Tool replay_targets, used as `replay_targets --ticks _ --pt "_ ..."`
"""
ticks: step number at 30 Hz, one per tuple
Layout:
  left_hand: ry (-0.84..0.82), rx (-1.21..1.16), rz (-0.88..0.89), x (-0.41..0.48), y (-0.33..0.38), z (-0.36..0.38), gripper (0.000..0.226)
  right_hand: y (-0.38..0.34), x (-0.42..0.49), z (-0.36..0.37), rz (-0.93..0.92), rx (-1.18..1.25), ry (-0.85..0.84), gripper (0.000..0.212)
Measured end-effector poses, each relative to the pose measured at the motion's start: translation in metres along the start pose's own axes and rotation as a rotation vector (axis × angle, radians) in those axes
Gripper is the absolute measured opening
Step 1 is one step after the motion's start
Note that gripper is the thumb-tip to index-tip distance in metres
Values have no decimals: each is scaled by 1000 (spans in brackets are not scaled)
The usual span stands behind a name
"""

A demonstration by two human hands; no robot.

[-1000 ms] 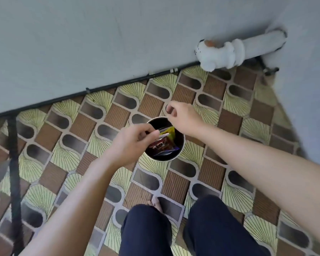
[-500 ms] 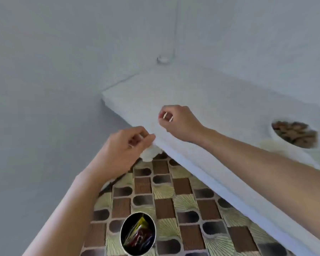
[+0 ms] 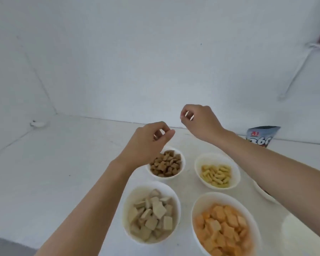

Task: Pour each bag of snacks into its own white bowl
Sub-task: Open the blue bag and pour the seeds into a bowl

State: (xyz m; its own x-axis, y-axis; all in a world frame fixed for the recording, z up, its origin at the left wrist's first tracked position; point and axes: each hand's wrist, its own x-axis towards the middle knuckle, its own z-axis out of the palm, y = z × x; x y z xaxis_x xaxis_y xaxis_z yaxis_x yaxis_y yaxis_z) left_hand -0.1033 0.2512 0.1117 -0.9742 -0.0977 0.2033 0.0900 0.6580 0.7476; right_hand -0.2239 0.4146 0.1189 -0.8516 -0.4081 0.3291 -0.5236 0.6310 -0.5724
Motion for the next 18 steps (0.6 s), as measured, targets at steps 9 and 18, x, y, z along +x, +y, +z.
replay_targets --ticks 9,18 --pt "-216 39 176 147 62 193 19 202 -2 -90 202 -360 150 15" --pt "-266 171 205 201 81 296 35 290 -6 -114 303 -401 69 23"
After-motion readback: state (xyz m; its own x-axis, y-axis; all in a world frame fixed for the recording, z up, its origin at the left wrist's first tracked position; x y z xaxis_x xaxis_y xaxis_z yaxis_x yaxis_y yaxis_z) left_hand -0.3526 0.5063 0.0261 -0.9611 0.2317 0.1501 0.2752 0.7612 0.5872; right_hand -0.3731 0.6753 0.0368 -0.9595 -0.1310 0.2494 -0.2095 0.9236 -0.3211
